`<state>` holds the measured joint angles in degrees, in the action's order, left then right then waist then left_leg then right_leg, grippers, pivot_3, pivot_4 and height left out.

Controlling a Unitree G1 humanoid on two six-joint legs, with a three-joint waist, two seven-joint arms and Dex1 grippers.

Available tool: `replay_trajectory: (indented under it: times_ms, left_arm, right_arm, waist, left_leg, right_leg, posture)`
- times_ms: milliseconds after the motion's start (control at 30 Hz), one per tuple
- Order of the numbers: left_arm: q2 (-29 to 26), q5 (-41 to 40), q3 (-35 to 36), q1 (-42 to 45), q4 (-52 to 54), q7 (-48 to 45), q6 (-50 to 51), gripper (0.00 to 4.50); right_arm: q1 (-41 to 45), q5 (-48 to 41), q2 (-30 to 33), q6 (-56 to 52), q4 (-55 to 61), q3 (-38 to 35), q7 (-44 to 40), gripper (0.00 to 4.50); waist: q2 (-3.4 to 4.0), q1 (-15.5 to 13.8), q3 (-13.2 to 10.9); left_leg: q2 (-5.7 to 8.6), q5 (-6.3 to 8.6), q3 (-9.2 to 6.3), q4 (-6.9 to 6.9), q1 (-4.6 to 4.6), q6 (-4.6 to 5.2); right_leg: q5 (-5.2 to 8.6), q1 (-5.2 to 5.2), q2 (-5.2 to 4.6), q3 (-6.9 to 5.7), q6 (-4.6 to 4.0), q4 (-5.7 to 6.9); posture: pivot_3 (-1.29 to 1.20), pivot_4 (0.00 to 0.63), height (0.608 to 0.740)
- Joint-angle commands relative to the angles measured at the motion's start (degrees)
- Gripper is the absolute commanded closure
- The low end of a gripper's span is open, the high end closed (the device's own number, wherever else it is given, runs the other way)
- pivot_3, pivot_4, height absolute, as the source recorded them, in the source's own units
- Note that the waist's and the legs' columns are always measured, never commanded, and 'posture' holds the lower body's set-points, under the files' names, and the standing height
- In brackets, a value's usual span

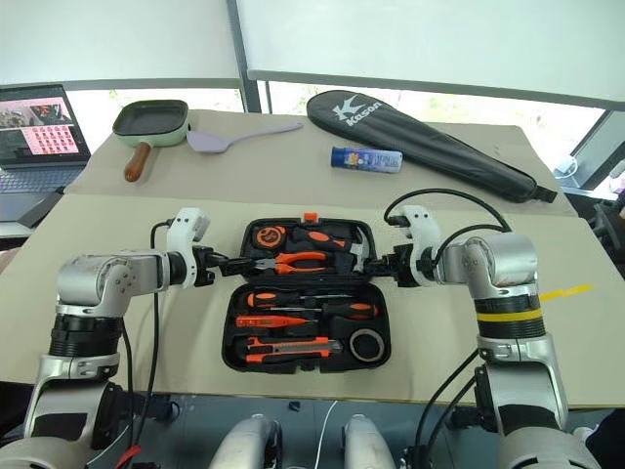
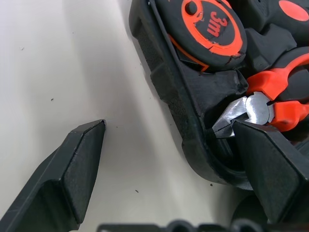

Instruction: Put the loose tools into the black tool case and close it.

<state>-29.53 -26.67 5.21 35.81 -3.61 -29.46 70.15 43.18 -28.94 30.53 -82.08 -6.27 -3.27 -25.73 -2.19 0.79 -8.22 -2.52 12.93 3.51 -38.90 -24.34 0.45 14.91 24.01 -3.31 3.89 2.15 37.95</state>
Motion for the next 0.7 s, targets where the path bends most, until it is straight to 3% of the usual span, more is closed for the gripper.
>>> replay_trajectory:
  times_ms: [33,67,667,700]
  left_arm:
    - [-0.4,0.1,0.1,0.0,-0.1,-0.1,-0.1,0.00]
    - [-0.4,0.0,0.2,0.0,0.0,0.0,0.0,0.00]
    - [2.6,0.1,3.1,2.3,-4.0,4.4,4.7,0.00]
    - [2.7,0.0,3.0,2.4,-4.0,4.5,4.9,0.26]
  right_arm:
    - [0.5,-0.8,0.7,-1.7,-0.3,-3.2,-0.5,3.96]
    - [0.1,-1.5,1.2,-2.1,0.2,-2.9,-1.5,4.27]
    - [3.7,2.8,-2.2,-1.5,-4.9,0.8,1.4,4.27]
    - [3.8,3.3,-1.9,-1.6,-5.1,1.8,1.3,4.29]
  waist:
    - [0.00,-0.1,0.0]
    - [0.00,-0.1,0.0]
    - [0.01,0.7,0.0]
    - [0.01,0.8,0.0]
  left_leg:
    - [0.00,0.00,0.00,0.01,-0.01,0.00]
    - [0.00,0.00,-0.01,0.03,-0.03,0.00]
    - [-0.01,0.00,-0.02,0.03,0.10,0.00]
    - [-0.01,-0.01,-0.03,0.04,0.13,-0.01]
  right_leg:
    - [0.00,0.01,0.01,0.00,0.00,0.00]
    - [0.00,0.02,0.01,-0.01,0.00,-0.01]
    - [0.00,-0.01,0.01,0.04,0.00,0.05]
    - [0.00,-0.05,0.03,0.04,-0.01,0.05]
  posture:
    - [0.00,0.150,0.740]
    - [0.00,0.150,0.740]
    - [0.00,0.150,0.740]
    - [0.00,0.150,0.740]
